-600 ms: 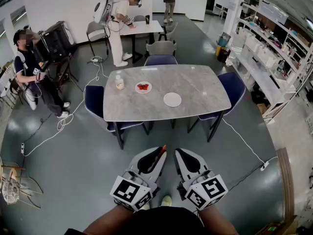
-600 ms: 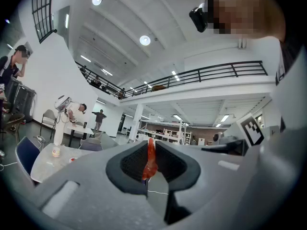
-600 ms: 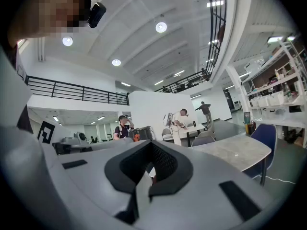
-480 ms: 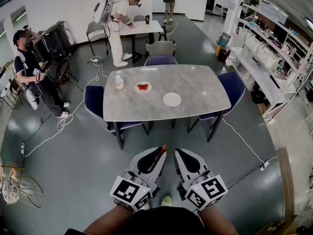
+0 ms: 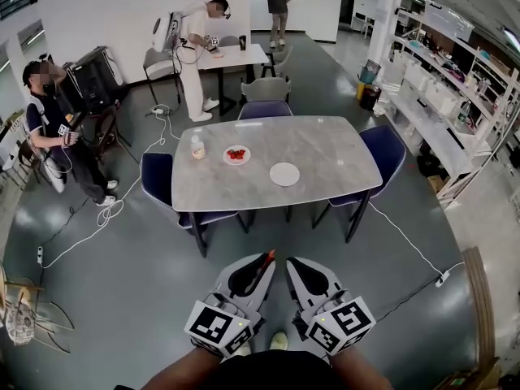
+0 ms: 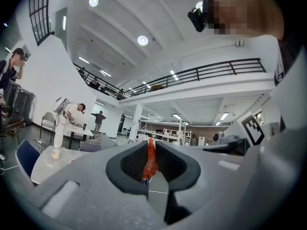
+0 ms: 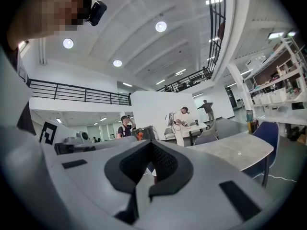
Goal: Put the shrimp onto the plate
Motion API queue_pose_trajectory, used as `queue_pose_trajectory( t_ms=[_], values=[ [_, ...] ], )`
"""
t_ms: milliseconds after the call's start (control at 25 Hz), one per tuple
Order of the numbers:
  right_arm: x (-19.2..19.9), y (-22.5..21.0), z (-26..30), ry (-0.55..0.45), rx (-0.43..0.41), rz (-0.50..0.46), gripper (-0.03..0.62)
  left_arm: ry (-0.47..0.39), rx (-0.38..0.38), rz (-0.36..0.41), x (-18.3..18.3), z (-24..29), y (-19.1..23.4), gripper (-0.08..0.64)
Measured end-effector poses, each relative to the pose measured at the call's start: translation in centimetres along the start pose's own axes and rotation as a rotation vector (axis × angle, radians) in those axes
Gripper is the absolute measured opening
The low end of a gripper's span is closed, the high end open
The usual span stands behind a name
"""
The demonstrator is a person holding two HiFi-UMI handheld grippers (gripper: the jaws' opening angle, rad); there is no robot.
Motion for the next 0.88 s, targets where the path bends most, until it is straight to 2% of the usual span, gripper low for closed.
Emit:
queue_pose_trajectory(
  t_ms=[880],
  values=[
    [-0.4,-5.0,-3.2,-0.028,-0.022,0.035,0.0,0.011,-0.062,0.008,1.2,3.6,-2.6,0.057]
  ],
)
Point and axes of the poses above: the fingertips, and each gripper's own axes: z forward along the fingers, y to its left, x out of its underside, the point moved 6 cm from there along -z, backward along the fingers, and after that the axes turned 11 degrees about -x, right-handed, at the moved point
